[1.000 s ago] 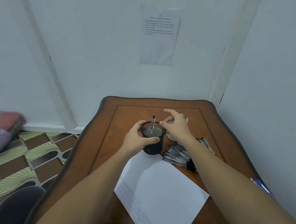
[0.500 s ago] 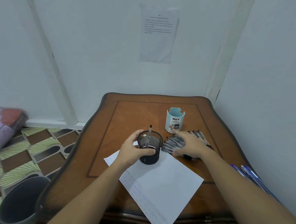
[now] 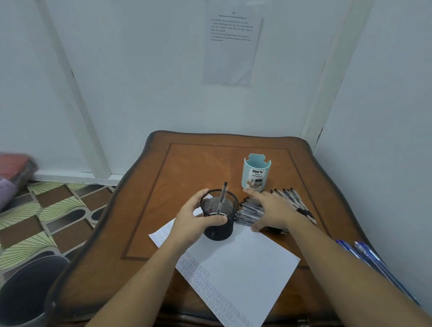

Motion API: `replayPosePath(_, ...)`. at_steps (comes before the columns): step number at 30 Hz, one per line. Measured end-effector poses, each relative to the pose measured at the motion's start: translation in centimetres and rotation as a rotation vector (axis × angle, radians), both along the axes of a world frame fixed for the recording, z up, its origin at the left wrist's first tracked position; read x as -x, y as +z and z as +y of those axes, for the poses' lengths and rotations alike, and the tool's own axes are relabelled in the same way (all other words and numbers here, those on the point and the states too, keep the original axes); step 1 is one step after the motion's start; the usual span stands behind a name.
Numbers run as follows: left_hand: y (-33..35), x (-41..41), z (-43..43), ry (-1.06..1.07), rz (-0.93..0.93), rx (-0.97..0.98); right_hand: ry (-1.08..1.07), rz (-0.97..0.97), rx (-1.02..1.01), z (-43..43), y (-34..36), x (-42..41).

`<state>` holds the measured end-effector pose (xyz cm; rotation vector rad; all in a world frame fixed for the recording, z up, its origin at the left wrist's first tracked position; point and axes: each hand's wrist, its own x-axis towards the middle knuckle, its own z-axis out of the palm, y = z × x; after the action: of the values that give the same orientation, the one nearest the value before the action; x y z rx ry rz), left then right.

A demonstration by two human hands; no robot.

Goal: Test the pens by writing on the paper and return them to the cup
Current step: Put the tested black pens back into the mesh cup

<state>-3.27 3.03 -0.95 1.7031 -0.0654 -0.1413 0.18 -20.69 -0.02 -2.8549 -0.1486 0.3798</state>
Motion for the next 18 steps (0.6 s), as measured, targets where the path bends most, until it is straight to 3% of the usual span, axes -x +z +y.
replayPosePath(4, -0.10, -0.06, 0.01, 0.001, 0.027, 0.024, -0.015, 0.043, -0.103, 0.17, -0.20, -0.22)
replayPosePath(18, 0.19, 0.02, 0.15, -0.012, 0.050, 0.032, -0.044, 0.108, 0.018, 0.28, -0.73, -0.65)
